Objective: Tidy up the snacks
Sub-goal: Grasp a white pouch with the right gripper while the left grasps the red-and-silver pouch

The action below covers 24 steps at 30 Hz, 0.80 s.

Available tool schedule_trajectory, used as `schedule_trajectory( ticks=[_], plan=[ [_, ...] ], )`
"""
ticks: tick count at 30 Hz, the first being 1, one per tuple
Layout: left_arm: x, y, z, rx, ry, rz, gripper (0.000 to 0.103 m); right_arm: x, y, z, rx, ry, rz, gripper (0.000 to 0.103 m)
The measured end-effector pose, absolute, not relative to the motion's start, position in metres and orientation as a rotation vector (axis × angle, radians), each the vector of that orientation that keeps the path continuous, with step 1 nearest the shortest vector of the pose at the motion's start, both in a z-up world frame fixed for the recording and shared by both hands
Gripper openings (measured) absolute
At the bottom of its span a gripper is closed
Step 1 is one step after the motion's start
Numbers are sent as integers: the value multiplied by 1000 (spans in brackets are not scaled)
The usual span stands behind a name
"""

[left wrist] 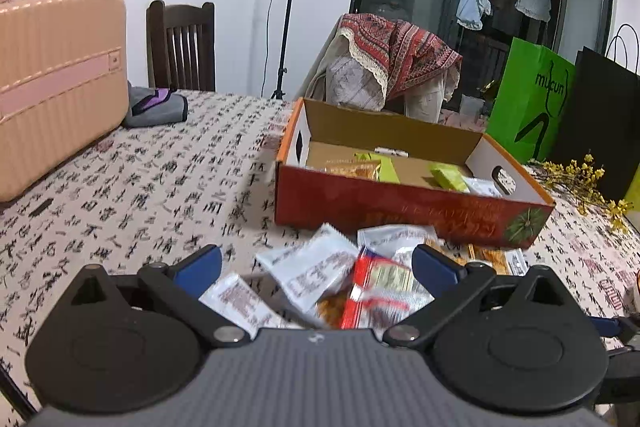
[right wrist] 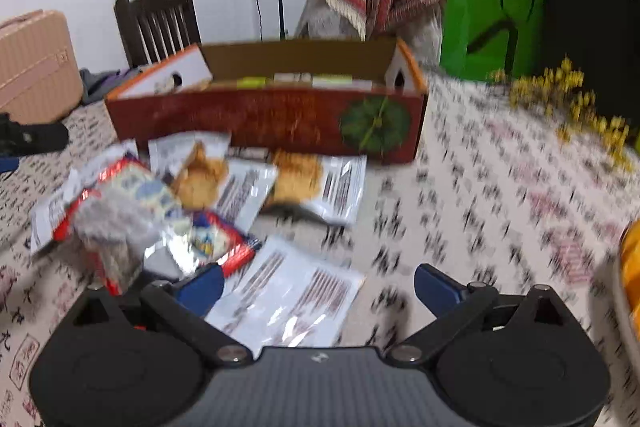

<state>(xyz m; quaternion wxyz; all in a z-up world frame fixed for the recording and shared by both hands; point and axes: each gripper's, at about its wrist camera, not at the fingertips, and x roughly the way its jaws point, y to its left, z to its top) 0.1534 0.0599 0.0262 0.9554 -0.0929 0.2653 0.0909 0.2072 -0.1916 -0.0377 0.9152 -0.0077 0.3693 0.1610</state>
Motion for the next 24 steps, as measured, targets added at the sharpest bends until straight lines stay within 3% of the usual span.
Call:
schedule_trajectory(
  ticks=[5, 10, 24],
  plan=[
    [146, 56, 20, -189, 565, 179, 103, 201, -203, -35, 64, 756, 362, 65],
    [143, 49, 19, -198, 582, 160, 103, 192, -209, -33, 83, 732, 383, 48],
    [169, -15, 29, -164, 687, 180, 103, 197, -259, -22, 87, 592, 273, 47]
  ],
)
